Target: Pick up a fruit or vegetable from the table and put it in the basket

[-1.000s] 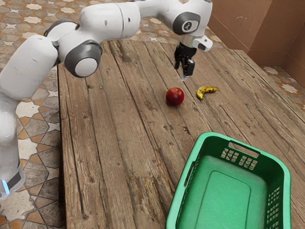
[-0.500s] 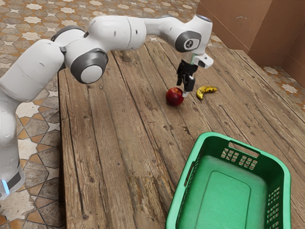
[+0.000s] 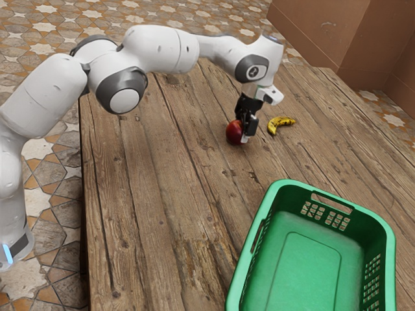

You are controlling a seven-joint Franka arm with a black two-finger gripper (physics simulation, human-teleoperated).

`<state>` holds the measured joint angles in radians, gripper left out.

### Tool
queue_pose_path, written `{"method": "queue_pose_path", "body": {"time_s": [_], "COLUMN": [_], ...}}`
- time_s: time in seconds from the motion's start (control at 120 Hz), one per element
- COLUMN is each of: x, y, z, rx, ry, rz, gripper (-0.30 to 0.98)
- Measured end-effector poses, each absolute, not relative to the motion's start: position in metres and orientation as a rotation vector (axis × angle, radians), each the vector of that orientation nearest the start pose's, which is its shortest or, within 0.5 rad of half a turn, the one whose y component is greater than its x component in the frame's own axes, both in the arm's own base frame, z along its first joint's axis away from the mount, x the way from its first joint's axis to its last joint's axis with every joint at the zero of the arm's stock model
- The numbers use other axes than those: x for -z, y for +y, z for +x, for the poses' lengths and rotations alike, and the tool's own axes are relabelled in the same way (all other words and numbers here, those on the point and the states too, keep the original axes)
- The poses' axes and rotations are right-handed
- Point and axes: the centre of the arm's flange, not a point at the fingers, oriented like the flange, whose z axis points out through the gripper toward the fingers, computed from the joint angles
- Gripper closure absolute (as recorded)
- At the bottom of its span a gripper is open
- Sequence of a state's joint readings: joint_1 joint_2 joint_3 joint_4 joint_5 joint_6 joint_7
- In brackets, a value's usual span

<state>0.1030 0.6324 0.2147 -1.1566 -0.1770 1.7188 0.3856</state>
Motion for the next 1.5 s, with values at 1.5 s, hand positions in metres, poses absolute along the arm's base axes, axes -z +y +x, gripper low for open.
{"method": "queue_pose_path", "body": {"time_s": [1.5], "x": [-0.545], "y": [-0.308], "z": [0.686], "rx": [0.671], "ry": [1.120], "rz": [-2.966], "gripper": [0.09]}}
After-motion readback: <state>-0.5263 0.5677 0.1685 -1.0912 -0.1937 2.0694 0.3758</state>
